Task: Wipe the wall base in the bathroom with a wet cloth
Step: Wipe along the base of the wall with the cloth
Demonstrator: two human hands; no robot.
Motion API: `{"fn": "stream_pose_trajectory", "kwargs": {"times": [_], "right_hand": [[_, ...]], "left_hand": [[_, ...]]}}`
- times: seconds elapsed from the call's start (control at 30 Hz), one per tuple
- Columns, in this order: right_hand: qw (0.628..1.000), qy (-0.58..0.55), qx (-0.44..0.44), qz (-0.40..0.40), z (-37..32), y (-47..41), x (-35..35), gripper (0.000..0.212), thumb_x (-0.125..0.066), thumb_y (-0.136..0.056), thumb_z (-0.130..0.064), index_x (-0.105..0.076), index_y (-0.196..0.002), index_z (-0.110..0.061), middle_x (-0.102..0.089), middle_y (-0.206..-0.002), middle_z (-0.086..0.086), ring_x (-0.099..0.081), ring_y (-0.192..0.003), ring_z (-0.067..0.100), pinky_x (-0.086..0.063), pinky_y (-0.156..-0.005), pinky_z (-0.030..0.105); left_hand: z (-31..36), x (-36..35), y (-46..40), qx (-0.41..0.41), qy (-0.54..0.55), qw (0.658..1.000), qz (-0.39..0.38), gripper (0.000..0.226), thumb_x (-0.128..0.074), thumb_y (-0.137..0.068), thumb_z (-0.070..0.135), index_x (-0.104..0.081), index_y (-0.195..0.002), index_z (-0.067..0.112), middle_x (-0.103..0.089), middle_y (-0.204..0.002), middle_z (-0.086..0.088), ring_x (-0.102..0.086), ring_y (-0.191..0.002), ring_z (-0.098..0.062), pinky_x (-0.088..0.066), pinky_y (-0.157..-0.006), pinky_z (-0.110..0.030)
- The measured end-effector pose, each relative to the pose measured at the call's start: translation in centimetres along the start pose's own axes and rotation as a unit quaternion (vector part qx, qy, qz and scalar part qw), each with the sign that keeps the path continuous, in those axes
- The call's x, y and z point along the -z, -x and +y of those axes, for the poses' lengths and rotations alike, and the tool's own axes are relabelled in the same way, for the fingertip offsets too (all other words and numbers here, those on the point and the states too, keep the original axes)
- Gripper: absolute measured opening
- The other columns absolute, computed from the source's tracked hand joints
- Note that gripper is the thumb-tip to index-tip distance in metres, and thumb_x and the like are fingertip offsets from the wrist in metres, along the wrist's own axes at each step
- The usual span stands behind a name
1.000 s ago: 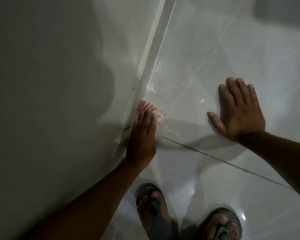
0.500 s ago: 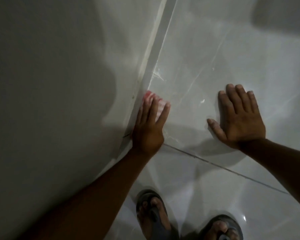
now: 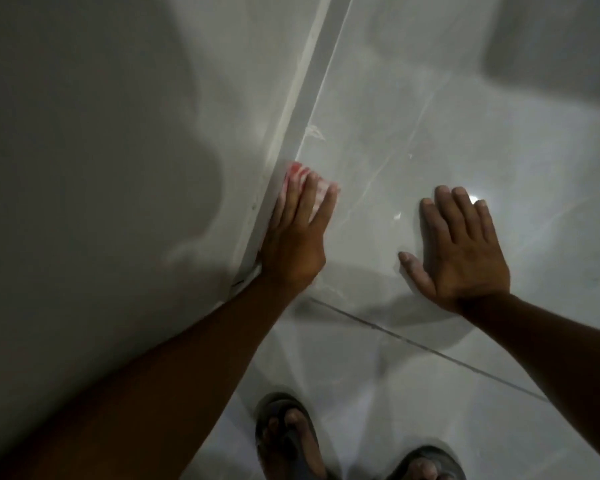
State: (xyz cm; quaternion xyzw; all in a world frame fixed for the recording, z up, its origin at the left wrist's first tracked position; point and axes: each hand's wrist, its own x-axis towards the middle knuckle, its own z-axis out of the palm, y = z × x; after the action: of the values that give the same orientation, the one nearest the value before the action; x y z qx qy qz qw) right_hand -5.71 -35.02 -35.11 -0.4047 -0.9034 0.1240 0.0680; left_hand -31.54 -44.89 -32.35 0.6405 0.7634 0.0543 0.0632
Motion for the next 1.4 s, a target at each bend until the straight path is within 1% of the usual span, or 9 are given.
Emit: {"fn": "stream_pose_trajectory", "kwargs": {"times": [0.2,0.37,0.5,0.63,0.77,0.93,1.1,1.3,1.4], "right_hand": [[1.000,-0.001,-0.004,-0.010,0.1,0.0,-0.1,0.088,-0.050,-0.091,-0.058,-0.032,-0.157,-0.004,-0.026,-0.167,0.020,-0.017,-0.157,0.036,-0.017,-0.126,0.058],[1.000,-0.003,-0.002,-0.003,0.0,-0.1,0.0,0.087,-0.051,-0.090,-0.058,-0.033,-0.157,-0.004,-0.027,-0.167,0.020,-0.017,-0.157,0.035,-0.016,-0.127,0.055],[1.000,-0.005,-0.003,0.001,0.1,0.0,-0.2,0.086,-0.051,-0.090,-0.058,-0.034,-0.156,-0.005,-0.028,-0.166,0.020,-0.018,-0.157,0.035,-0.014,-0.128,0.053],[1.000,0.001,-0.002,0.001,0.2,0.0,-0.1,0.086,-0.049,-0.091,-0.058,-0.031,-0.157,-0.006,-0.027,-0.167,0.020,-0.017,-0.157,0.035,-0.011,-0.128,0.052],[1.000,-0.003,-0.006,0.002,0.0,0.0,-0.2,0.085,-0.049,-0.092,-0.058,-0.031,-0.158,-0.007,-0.028,-0.166,0.019,-0.019,-0.157,0.035,-0.011,-0.128,0.051],[1.000,-0.004,-0.005,0.011,0.0,0.0,-0.1,0.085,-0.048,-0.092,-0.059,-0.031,-0.158,-0.009,-0.029,-0.166,0.018,-0.017,-0.157,0.033,-0.007,-0.129,0.047],[1.000,-0.008,-0.007,-0.001,-0.2,-0.2,0.0,0.084,-0.044,-0.092,-0.060,-0.030,-0.158,-0.008,-0.028,-0.167,0.018,-0.015,-0.158,0.032,-0.005,-0.129,0.046],[1.000,-0.006,-0.007,-0.015,-0.2,-0.1,0.3,0.085,-0.043,-0.092,-0.059,-0.031,-0.158,-0.006,-0.026,-0.167,0.019,-0.015,-0.158,0.033,-0.009,-0.129,0.050],[1.000,-0.008,-0.009,-0.017,0.0,-0.1,0.2,0.086,-0.044,-0.092,-0.060,-0.030,-0.159,-0.008,-0.024,-0.168,0.018,-0.014,-0.158,0.033,-0.011,-0.129,0.051]], "left_hand": [[0.7,-0.2,-12.0,-0.014,-0.026,1.000,0.001,0.077,-0.048,-0.089,0.005,-0.020,-0.160,0.014,-0.017,-0.170,-0.022,-0.009,-0.158,-0.045,-0.008,-0.130,-0.052],[-0.5,-0.2,-3.6,-0.038,0.008,0.999,0.031,0.062,-0.051,-0.097,0.000,-0.035,-0.156,0.009,-0.027,-0.166,-0.026,-0.015,-0.158,-0.043,-0.021,-0.128,-0.056],[-0.9,0.0,0.0,-0.050,0.008,0.999,0.006,0.061,-0.054,-0.096,0.002,-0.038,-0.155,0.008,-0.032,-0.163,-0.027,-0.021,-0.155,-0.046,-0.021,-0.128,-0.057],[0.2,0.1,-8.5,-0.061,-0.025,0.997,0.025,0.062,-0.039,-0.099,0.007,-0.026,-0.160,0.010,-0.023,-0.167,-0.027,-0.015,-0.156,-0.048,-0.021,-0.128,-0.056],[0.5,0.4,-13.2,-0.031,-0.022,0.999,-0.004,0.068,-0.040,-0.097,0.012,-0.019,-0.162,0.017,-0.014,-0.170,-0.023,-0.008,-0.158,-0.044,-0.011,-0.132,-0.052],[-0.4,0.6,-1.5,-0.033,0.026,0.999,-0.018,0.077,-0.041,-0.086,0.002,-0.027,-0.160,0.016,-0.016,-0.170,-0.022,-0.003,-0.160,-0.040,-0.018,-0.129,-0.054],[-1.1,-0.1,7.0,0.001,0.028,0.999,-0.036,0.072,-0.044,-0.086,0.000,-0.038,-0.155,0.018,-0.032,-0.164,-0.023,-0.025,-0.154,-0.045,-0.030,-0.124,-0.058],[-1.1,-0.5,-2.5,-0.028,0.089,0.996,0.005,0.069,-0.040,-0.089,0.003,-0.037,-0.156,0.017,-0.027,-0.167,-0.022,-0.016,-0.158,-0.041,-0.019,-0.130,-0.051],[-0.5,-0.7,-9.1,-0.040,0.116,0.992,0.023,0.078,-0.062,-0.082,0.001,-0.039,-0.156,0.015,-0.026,-0.167,-0.024,-0.016,-0.157,-0.044,-0.020,-0.129,-0.055]]}}
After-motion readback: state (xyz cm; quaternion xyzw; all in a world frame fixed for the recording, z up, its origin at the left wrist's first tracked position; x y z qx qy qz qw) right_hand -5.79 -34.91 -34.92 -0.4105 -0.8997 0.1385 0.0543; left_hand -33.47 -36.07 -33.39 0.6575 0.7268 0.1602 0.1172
